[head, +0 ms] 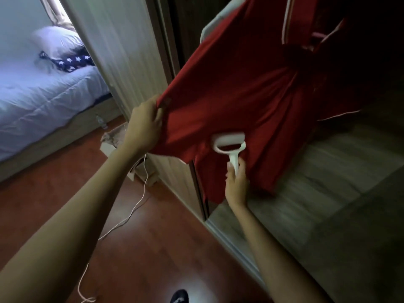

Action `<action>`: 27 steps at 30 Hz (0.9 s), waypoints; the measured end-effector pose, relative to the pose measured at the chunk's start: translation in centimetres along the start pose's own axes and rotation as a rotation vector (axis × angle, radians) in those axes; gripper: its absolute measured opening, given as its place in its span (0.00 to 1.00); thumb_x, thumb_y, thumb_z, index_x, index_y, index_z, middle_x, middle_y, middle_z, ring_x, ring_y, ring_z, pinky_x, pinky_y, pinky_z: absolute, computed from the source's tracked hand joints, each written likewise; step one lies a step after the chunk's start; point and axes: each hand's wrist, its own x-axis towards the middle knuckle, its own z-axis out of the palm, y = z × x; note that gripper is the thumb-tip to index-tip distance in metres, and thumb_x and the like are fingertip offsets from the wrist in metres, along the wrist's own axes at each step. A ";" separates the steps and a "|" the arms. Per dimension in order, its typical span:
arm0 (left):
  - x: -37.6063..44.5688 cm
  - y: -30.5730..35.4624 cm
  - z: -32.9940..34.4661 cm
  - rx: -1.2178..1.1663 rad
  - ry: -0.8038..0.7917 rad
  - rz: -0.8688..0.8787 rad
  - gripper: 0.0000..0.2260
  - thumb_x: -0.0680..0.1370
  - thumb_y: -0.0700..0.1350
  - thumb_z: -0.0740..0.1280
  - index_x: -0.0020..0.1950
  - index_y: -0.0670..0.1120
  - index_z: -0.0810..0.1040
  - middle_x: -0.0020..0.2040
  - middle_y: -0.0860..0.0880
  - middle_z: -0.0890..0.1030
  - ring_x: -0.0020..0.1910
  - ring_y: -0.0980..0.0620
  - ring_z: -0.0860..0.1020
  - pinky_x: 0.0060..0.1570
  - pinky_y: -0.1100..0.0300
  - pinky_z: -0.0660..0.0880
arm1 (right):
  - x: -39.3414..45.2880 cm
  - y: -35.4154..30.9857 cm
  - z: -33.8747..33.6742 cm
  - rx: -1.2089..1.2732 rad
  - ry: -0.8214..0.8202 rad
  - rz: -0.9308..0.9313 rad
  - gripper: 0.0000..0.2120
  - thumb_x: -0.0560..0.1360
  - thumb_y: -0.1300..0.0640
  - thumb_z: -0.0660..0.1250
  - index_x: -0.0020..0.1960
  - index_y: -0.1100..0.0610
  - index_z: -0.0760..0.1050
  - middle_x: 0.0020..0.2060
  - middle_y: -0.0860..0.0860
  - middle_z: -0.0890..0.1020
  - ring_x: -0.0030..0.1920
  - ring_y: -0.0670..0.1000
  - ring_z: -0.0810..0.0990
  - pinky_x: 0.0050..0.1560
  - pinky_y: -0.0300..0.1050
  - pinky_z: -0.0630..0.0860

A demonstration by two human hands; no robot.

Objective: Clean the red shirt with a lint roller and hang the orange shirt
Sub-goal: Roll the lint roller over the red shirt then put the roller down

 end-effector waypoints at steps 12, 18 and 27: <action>1.2 -1.2 1.0 -0.058 -0.029 0.043 0.13 0.82 0.44 0.58 0.37 0.48 0.64 0.32 0.40 0.75 0.39 0.40 0.74 0.36 0.58 0.58 | -3.3 6.0 1.5 -0.219 -0.085 0.135 0.18 0.81 0.46 0.57 0.69 0.50 0.69 0.53 0.49 0.82 0.50 0.51 0.82 0.45 0.46 0.76; 1.3 -1.5 2.0 -0.113 -0.079 0.030 0.12 0.82 0.45 0.57 0.40 0.43 0.69 0.33 0.52 0.72 0.30 0.54 0.68 0.34 0.58 0.61 | -1.7 5.0 2.9 -0.240 -0.080 0.076 0.17 0.81 0.47 0.58 0.67 0.53 0.68 0.50 0.51 0.82 0.46 0.51 0.81 0.42 0.46 0.75; 2.3 -2.1 1.6 -0.115 -0.075 0.074 0.10 0.82 0.43 0.57 0.46 0.41 0.74 0.38 0.46 0.78 0.36 0.49 0.74 0.37 0.56 0.65 | -3.5 3.0 -1.2 -0.193 0.042 0.071 0.17 0.81 0.51 0.59 0.68 0.54 0.71 0.54 0.48 0.82 0.51 0.46 0.80 0.47 0.32 0.71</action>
